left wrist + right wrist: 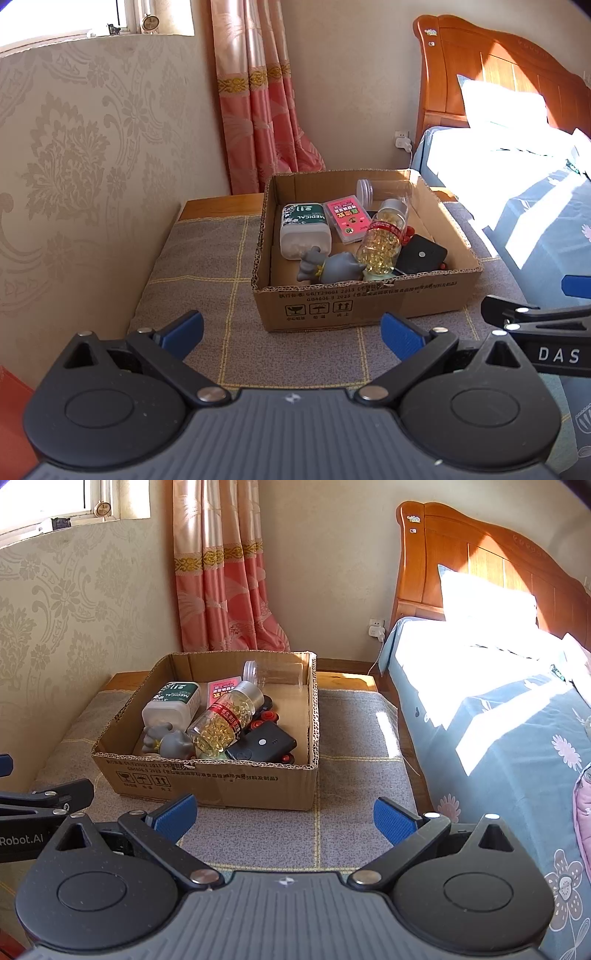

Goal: Organize rigid objects

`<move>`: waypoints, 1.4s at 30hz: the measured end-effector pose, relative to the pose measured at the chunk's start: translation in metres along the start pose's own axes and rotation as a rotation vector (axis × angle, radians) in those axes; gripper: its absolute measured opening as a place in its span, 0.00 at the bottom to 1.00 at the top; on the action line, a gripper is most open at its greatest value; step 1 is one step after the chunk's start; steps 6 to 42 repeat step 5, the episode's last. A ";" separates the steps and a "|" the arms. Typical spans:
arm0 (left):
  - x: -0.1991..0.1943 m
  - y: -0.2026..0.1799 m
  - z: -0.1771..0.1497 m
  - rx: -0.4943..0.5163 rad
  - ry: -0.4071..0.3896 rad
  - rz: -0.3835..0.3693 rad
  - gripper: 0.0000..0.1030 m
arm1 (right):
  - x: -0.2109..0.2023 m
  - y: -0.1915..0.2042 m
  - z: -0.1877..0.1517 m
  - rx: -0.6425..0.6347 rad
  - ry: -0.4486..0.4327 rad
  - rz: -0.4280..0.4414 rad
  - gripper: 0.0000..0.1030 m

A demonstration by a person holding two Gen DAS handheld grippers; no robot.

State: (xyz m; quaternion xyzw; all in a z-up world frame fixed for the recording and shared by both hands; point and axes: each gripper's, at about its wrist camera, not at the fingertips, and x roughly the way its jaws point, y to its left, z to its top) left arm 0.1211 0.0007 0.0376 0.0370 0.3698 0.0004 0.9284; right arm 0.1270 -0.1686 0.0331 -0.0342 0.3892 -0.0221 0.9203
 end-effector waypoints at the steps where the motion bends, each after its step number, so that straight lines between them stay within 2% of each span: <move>1: 0.000 0.000 0.000 0.000 0.000 0.001 0.99 | 0.000 0.000 0.000 0.000 0.001 0.001 1.00; 42: -0.001 0.001 0.000 -0.001 0.000 0.000 0.99 | 0.000 0.000 0.000 0.000 0.001 0.001 1.00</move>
